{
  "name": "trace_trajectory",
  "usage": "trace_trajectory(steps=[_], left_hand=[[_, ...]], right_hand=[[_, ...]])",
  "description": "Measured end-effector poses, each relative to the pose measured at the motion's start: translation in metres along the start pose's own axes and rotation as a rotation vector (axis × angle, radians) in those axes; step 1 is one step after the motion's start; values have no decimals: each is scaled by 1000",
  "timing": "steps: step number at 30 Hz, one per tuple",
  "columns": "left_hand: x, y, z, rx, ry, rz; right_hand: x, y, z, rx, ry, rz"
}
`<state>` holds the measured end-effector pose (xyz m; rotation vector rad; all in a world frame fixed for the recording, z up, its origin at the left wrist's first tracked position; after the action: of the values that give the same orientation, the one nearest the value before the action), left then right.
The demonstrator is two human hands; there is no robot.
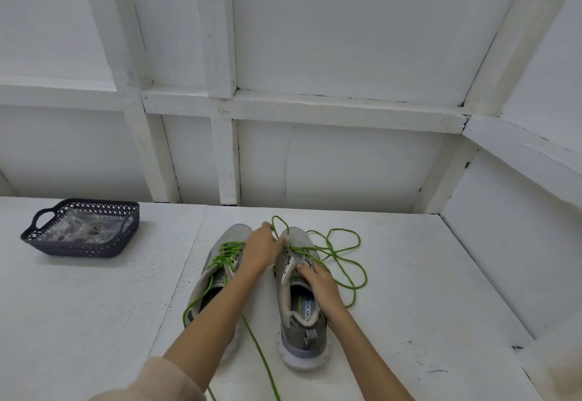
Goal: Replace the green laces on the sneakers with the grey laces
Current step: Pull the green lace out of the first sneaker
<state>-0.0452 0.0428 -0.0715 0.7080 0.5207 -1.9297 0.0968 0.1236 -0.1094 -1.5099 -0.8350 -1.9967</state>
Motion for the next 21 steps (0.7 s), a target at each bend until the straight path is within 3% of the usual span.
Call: trace_trajectory(steps=[4,10,15,20,21], left_hand=[[8,2,-12,30,-32,-39],[-7,3,0,-310,266,7],[5,1,-16,-1,4,-11],[-7,7,-7,-387,341,-31],[-7,6,-6,-390,366,-18]], right_hand=[[-1,-1,-1,-18,-9,11],[-3,-2,-1,-12,-1,7],[0,2,1,-21,-56,21],[0,3,1,-12,-65,29],[1,3,1,-17,-63,29]])
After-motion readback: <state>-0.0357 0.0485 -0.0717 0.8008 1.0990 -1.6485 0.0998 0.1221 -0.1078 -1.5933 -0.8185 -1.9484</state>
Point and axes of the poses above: each hand's wrist, its own y-axis away from the middle knuckle, its own z-axis out of the back of the hand, x = y × z, the point moved 1 cm from there along -y, towards the middle knuckle, and after that the axes turned 8 degrees about -x, right-handed, at the moved point
